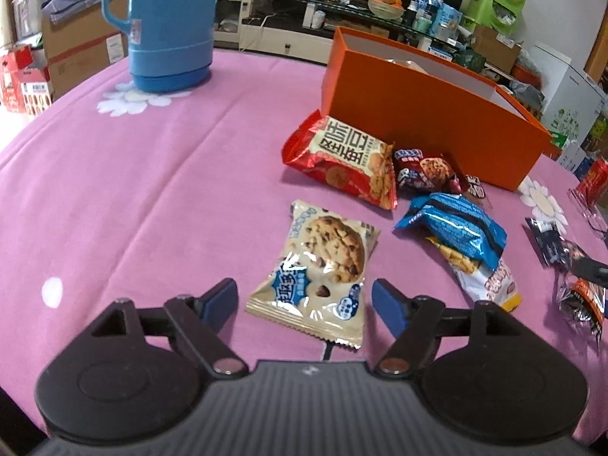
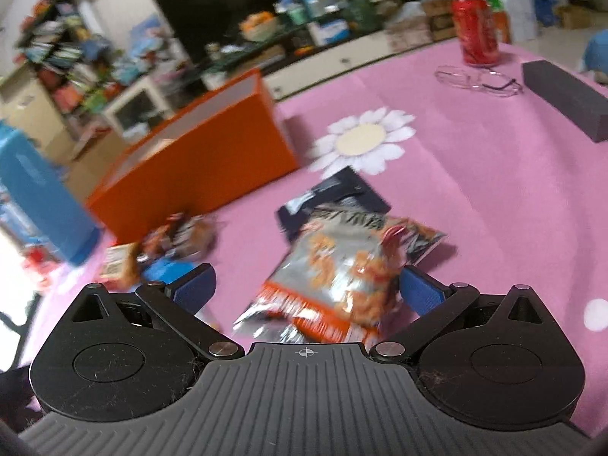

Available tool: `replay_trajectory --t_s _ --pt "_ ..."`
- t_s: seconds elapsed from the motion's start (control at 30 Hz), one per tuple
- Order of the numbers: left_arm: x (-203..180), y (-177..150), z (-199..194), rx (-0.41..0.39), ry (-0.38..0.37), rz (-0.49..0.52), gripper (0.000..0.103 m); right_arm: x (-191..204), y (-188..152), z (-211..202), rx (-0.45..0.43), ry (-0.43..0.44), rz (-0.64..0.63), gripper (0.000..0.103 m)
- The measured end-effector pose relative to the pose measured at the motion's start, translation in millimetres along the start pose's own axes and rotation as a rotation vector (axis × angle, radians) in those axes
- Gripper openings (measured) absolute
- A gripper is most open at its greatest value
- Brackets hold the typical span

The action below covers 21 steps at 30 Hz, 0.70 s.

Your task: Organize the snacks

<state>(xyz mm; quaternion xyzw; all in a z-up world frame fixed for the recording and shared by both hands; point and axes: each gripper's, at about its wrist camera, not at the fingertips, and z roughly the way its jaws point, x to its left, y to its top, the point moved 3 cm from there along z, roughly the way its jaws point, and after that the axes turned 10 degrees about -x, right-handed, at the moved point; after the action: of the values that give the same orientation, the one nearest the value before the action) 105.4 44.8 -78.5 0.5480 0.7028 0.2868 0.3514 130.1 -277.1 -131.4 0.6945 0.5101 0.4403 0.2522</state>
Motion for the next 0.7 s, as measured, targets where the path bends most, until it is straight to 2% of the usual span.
replay_trajectory --t_s 0.07,0.13,0.23,0.33,0.43,0.53,0.6,0.7 --pt "-0.7 0.4 -2.2 -0.012 0.006 0.019 0.080 7.1 -5.6 14.4 0.014 -0.037 -0.050 0.094" --pt "0.1 1.0 -2.4 -0.018 0.011 0.029 0.080 12.9 -16.1 20.5 0.018 -0.030 -0.122 0.093" --pt "3.4 0.5 0.3 -0.010 0.011 0.021 0.080 26.4 -32.4 16.5 0.027 0.005 -0.302 0.088" --pt "3.6 0.8 1.7 -0.010 0.009 0.026 0.080 36.2 -44.5 5.2 0.052 0.050 -0.401 0.082" --pt "0.0 5.3 5.2 -0.022 -0.001 0.048 0.081 35.4 -47.6 -6.1 0.060 0.094 -0.370 0.082" --pt "-8.5 7.3 14.7 -0.019 -0.013 0.102 0.081 24.5 -34.7 -7.4 0.039 0.083 -0.268 0.084" --pt "-14.1 4.7 23.5 -0.006 -0.001 0.140 0.081 19.6 -28.5 -5.7 0.026 0.089 -0.215 0.089" --pt "-24.2 1.4 28.3 -0.036 0.028 0.214 0.081 21.5 -30.7 2.8 0.042 0.091 -0.209 0.089"
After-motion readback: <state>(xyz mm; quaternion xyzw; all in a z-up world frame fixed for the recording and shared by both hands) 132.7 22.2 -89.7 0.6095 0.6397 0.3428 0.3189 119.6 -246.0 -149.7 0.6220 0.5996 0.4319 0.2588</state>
